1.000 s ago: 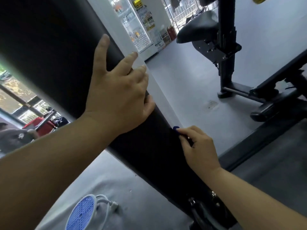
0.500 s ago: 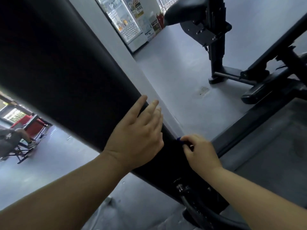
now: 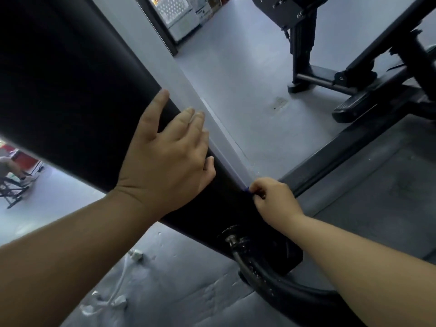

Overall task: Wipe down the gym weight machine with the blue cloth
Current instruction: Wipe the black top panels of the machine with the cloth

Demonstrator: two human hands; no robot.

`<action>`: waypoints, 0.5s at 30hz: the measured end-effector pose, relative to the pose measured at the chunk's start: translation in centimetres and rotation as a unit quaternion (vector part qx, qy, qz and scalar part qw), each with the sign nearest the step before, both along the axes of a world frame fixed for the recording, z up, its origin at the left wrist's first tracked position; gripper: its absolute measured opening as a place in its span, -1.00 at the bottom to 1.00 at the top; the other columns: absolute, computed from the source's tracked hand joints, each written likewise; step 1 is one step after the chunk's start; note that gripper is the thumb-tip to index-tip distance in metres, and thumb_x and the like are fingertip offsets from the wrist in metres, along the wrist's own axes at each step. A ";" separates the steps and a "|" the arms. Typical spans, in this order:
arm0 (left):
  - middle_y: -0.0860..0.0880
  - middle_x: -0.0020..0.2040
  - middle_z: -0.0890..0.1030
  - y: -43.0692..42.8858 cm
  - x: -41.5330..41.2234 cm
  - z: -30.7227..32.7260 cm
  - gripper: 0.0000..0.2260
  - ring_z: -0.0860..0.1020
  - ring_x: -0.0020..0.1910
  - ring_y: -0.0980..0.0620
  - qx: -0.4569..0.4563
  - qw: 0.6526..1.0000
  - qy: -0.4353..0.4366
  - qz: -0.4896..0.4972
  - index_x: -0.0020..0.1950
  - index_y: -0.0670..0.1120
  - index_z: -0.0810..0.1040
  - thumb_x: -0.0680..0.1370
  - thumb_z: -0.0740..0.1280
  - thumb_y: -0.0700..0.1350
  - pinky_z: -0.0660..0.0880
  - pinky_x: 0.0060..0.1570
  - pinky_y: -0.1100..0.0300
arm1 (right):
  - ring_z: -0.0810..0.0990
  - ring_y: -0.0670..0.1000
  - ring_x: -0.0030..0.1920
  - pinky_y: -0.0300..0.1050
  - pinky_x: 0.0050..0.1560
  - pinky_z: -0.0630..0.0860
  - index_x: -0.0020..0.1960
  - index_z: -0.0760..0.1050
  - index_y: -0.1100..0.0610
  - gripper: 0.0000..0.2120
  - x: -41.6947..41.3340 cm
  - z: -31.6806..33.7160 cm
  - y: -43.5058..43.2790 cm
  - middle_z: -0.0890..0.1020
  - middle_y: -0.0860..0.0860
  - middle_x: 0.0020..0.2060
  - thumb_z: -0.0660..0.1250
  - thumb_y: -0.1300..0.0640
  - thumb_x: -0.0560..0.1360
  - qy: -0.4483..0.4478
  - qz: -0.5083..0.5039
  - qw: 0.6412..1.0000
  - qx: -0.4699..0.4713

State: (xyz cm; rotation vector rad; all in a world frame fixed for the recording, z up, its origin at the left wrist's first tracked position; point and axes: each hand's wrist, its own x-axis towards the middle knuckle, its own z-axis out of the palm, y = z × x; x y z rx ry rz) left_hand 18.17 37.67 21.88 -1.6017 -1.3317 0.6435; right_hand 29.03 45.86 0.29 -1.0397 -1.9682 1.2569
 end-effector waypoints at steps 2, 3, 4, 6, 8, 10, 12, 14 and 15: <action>-0.18 0.30 0.57 0.0 0.2 0.0 -0.56 0.51 0.32 -0.11 -0.002 1.000 -0.002 0.007 0.19 -0.20 0.63 0.61 0.10 0.04 -0.15 0.48 -0.18 | 0.60 0.09 -0.03 -0.03 0.09 0.51 -0.01 0.64 0.12 -0.81 0.0 0.2 -0.1 0.65 0.04 -0.04 0.33 0.32 0.47 0.007 -0.001 1.000 0.004; -0.18 0.31 0.56 0.0 0.2 0.0 -0.56 0.50 0.33 -0.12 -0.007 1.000 0.002 0.011 0.20 -0.21 0.62 0.61 0.09 0.04 -0.17 0.47 -0.19 | 0.61 0.08 -0.05 -0.05 0.09 0.51 -0.01 0.65 0.12 -0.82 0.1 0.4 -0.3 0.65 0.03 -0.05 0.34 0.31 0.47 0.023 -0.006 1.000 0.008; -0.19 0.32 0.55 -0.1 0.3 0.0 -0.55 0.48 0.34 -0.13 -0.015 1.000 0.008 0.018 0.23 -0.21 0.61 0.61 0.08 0.04 -0.20 0.46 -0.21 | 0.61 0.06 -0.08 -0.08 0.08 0.52 -0.01 0.66 0.12 -0.83 0.1 0.4 -0.4 0.65 0.03 -0.06 0.36 0.30 0.48 0.040 -0.011 0.999 0.012; -0.22 0.38 0.49 -0.1 0.9 -0.5 -0.50 0.42 0.40 -0.18 -0.043 0.997 0.042 0.047 0.31 -0.20 0.56 0.63 0.03 0.08 -0.26 0.40 -0.34 | 0.61 0.06 -0.09 -0.10 0.07 0.52 -0.03 0.66 0.14 -0.85 0.2 0.2 -0.5 0.66 0.03 -0.07 0.37 0.30 0.47 0.046 -0.021 0.999 0.005; -0.23 0.46 0.40 0.0 1.9 -1.5 -0.44 0.32 0.47 -0.24 -0.075 0.990 0.077 0.094 0.41 -0.17 0.46 0.63 -0.05 0.14 -0.29 0.29 -0.48 | 0.61 0.08 -0.03 -0.09 0.08 0.50 -0.02 0.66 0.14 -0.83 0.3 -0.7 0.0 0.67 0.05 -0.04 0.34 0.30 0.47 -0.004 -0.005 0.999 -0.032; -0.24 0.51 0.31 0.4 2.6 -2.4 -0.39 0.24 0.51 -0.26 -0.084 0.983 0.099 0.129 0.49 -0.14 0.35 0.62 -0.10 0.19 -0.27 0.27 -0.51 | 0.61 0.09 0.02 -0.10 0.08 0.52 -0.01 0.66 0.10 -0.80 0.2 -1.5 0.4 0.68 0.04 -0.02 0.31 0.29 0.48 -0.060 0.011 0.996 -0.067; -0.27 0.54 0.22 0.8 2.8 -3.3 -0.36 0.18 0.53 -0.27 -0.084 0.981 0.113 0.133 0.55 -0.14 0.24 0.61 -0.15 0.22 -0.23 0.30 -0.47 | 0.61 0.10 0.01 -0.08 0.06 0.54 0.00 0.66 0.05 -0.76 0.1 -2.1 0.5 0.68 0.04 -0.02 0.29 0.29 0.48 -0.078 0.009 0.994 -0.079; -0.33 0.56 0.10 1.0 2.6 -4.4 -0.34 0.07 0.56 -0.29 -0.104 0.980 0.112 0.131 0.58 -0.19 0.09 0.62 -0.18 0.22 -0.20 0.34 -0.45 | 0.60 0.12 0.00 -0.05 0.03 0.56 0.01 0.64 0.00 -0.77 0.1 -2.8 0.5 0.67 0.04 -0.01 0.29 0.26 0.50 -0.098 0.016 0.992 -0.081; -0.35 0.57 0.03 1.1 2.6 -5.0 -0.33 0.02 0.56 -0.30 -0.126 0.976 0.108 0.141 0.59 -0.21 0.01 0.62 -0.19 0.21 -0.18 0.38 -0.43 | 0.60 0.12 0.01 -0.06 0.02 0.56 0.03 0.64 -0.01 -0.79 0.2 -3.2 0.4 0.66 0.04 0.01 0.32 0.24 0.51 -0.122 0.029 0.988 -0.085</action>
